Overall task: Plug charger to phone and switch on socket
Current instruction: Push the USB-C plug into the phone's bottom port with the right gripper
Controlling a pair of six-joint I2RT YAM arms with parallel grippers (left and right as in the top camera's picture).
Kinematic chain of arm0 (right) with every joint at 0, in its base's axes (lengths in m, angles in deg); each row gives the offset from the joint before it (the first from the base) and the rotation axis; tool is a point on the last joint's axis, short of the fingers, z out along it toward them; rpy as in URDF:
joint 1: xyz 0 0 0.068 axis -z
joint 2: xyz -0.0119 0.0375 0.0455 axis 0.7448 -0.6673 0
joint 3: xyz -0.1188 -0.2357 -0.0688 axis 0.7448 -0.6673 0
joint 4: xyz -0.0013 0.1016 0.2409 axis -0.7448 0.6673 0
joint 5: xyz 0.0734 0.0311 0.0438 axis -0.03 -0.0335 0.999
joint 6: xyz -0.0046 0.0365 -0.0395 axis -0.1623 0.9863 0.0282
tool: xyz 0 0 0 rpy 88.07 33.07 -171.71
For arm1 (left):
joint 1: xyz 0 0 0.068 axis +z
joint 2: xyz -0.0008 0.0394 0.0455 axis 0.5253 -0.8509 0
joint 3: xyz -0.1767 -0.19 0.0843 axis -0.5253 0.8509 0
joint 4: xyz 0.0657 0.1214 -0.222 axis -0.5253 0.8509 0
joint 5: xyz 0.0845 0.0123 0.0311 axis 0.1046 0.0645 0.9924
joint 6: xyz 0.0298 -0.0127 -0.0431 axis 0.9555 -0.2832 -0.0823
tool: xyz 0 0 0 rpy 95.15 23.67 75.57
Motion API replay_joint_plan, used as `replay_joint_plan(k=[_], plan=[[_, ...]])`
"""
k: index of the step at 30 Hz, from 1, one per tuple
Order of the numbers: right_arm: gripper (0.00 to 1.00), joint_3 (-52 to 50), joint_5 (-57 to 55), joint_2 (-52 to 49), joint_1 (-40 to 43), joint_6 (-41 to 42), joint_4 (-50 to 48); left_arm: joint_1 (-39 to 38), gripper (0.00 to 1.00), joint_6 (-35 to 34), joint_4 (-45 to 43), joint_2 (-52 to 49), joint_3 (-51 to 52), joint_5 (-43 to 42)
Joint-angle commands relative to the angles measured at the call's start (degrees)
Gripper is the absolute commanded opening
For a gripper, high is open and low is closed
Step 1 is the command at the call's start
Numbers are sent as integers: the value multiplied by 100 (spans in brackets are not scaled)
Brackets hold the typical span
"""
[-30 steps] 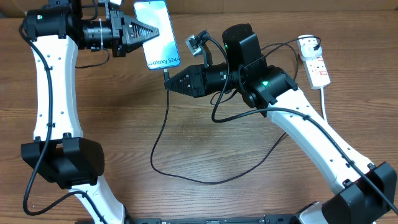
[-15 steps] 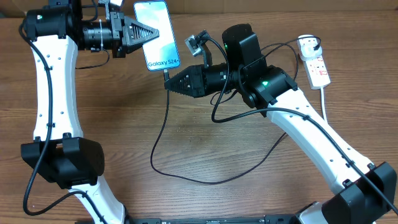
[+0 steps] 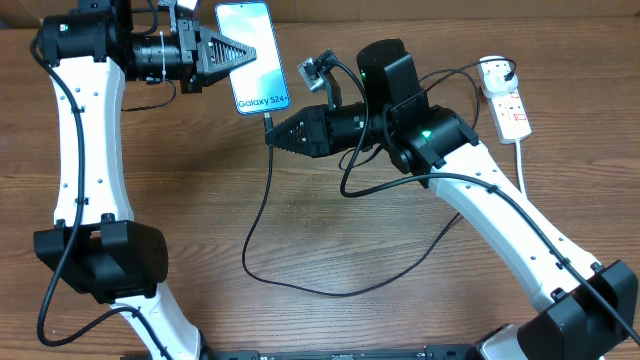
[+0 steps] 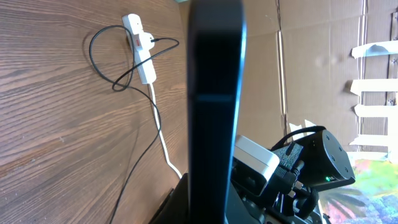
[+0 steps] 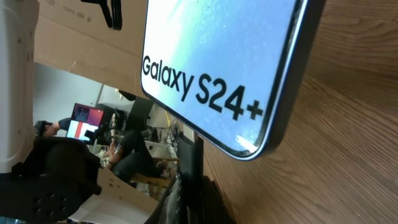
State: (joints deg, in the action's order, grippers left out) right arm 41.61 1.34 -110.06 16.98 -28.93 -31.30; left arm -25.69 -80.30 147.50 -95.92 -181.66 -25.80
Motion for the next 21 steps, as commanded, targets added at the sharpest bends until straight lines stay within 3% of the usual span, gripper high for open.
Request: replay_joint_plan(k=[1,21], plan=[[4,175,31,140,-17,24,-15,-13,4,118,15,-20,-44,-319],[4,175,31,140,-17,26,-61,-13,4,245,68,-20,-44,-317]])
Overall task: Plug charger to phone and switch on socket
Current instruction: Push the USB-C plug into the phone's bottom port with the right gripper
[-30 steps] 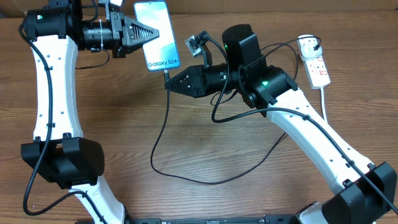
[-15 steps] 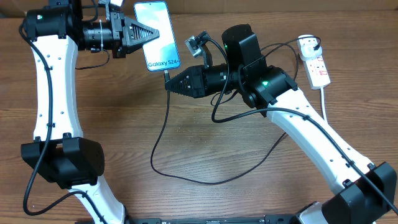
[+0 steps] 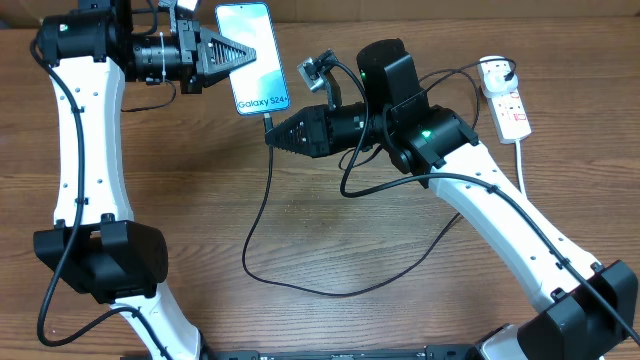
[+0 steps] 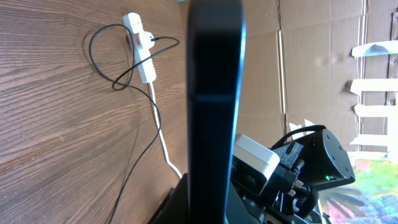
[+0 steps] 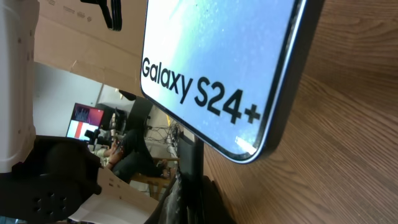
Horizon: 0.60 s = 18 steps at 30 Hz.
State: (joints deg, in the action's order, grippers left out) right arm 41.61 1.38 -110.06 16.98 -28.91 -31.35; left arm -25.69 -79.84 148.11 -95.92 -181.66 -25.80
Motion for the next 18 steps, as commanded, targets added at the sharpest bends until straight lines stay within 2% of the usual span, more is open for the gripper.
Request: replay_joint_plan(k=[1,18], plan=[[4,175,26,140,-17,26,-59,-13,4,201,7,-20,-44,-317],[4,175,26,140,-33,153,-142,-13,4,216,4,-20,-44,-317]])
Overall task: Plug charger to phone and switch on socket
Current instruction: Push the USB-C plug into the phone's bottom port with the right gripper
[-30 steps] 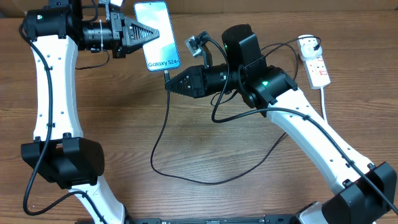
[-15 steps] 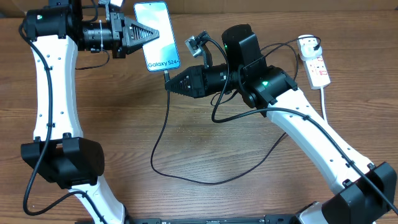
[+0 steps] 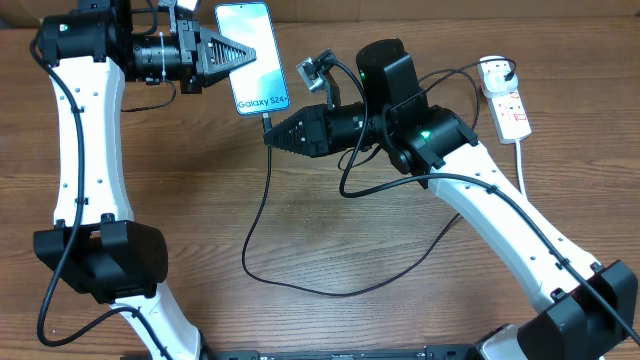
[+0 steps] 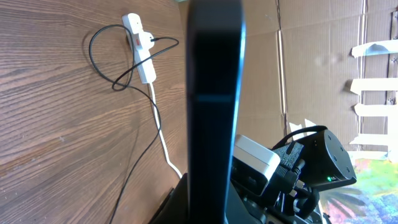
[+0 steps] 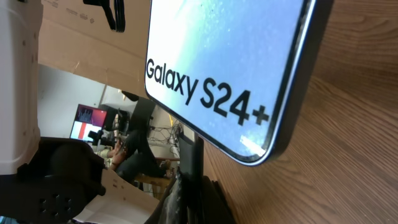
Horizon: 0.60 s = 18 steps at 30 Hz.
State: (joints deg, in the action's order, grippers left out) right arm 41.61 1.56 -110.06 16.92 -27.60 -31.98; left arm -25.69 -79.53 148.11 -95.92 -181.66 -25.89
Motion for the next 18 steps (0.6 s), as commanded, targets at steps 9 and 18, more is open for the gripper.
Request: replay_joint_plan(k=[9,18], plan=[[4,175,7,140,-24,20,-87,-13,4,188,7,-20,-44,-308],[4,175,9,140,-22,20,-164,-13,4,341,83,-20,-44,-306]])
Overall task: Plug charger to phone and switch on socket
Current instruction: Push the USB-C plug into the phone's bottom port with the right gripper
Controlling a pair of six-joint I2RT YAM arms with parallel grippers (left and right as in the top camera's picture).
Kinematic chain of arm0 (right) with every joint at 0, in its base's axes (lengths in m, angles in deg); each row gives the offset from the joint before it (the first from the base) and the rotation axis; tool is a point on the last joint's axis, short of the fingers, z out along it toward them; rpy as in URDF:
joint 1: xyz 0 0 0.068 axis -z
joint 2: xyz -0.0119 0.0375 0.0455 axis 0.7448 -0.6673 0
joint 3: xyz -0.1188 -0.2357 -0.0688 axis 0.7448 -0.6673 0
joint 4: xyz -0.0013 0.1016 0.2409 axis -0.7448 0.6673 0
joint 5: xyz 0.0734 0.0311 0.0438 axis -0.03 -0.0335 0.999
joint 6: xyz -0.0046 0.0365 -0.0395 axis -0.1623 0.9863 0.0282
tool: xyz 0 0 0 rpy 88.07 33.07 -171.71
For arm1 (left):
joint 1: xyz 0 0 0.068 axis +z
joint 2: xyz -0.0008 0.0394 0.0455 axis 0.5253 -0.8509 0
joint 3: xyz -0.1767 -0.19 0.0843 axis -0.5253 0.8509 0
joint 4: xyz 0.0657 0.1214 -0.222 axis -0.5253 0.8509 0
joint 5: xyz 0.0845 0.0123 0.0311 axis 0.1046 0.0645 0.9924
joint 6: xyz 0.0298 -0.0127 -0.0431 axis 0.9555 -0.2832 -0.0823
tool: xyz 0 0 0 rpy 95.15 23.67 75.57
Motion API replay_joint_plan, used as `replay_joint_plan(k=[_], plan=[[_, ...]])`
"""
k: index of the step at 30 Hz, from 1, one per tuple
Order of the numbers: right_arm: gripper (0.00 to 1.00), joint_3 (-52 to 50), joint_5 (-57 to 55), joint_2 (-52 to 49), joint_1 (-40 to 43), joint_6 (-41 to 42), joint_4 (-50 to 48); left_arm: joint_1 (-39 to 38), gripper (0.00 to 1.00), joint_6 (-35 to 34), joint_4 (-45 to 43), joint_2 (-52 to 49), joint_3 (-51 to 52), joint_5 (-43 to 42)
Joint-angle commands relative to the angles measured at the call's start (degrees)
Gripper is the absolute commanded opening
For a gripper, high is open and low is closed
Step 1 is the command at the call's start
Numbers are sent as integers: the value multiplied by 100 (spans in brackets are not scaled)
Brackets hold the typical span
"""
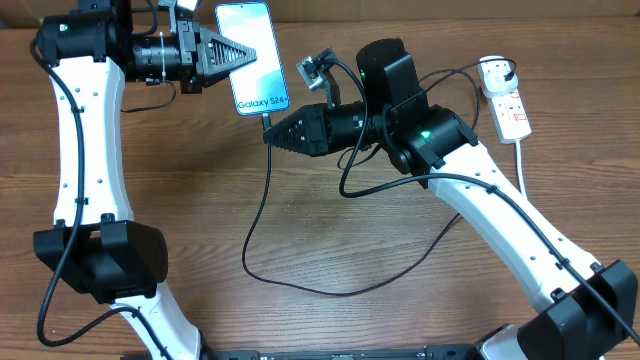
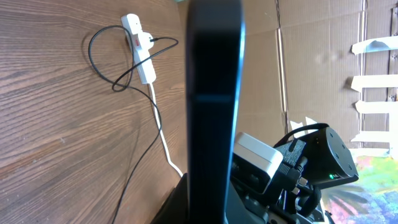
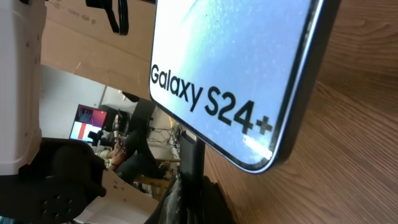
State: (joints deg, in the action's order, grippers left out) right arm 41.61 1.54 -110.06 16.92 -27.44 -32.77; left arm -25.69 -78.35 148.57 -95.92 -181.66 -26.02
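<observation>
My left gripper [image 1: 238, 57] is shut on the phone [image 1: 252, 55], holding it off the table at the back with its lit "Galaxy S24+" screen facing up. In the left wrist view the phone [image 2: 214, 93] shows edge-on as a dark bar. Just below its bottom edge, my right gripper [image 1: 271, 134] is shut on the black charger plug [image 3: 191, 158]. The plug's tip meets the phone's lower edge [image 3: 249, 163]; whether it is seated cannot be told. The black cable [image 1: 262, 215] loops across the table to the white socket strip [image 1: 508, 100].
A white adapter [image 1: 496, 70] sits in the strip at the far right, with a white lead [image 1: 522, 160] running toward the front. Cardboard walls [image 2: 317, 68] stand behind the table. The cable loop lies on the wooden table [image 1: 330, 250] between the arms.
In the right wrist view the phone sits slightly further right and lower in frame; the right gripper with the plug has crept a touch toward the phone. The left arm is unchanged.
At every earlier moment my left gripper held the phone raised and my right gripper held the plug at its bottom edge. Over these moments the right gripper has only edged slightly closer under the phone; the cable and socket strip have stayed put.
</observation>
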Motion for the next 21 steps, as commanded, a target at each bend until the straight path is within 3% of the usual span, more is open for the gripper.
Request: replay_joint_plan(k=[1,21], plan=[[4,175,9,140,-22,4,-94,-13,4,223,55,-20,-44,-295],[4,175,-321,92,-22,2,-304,-13,4,581,509,-20,-44,-518]])
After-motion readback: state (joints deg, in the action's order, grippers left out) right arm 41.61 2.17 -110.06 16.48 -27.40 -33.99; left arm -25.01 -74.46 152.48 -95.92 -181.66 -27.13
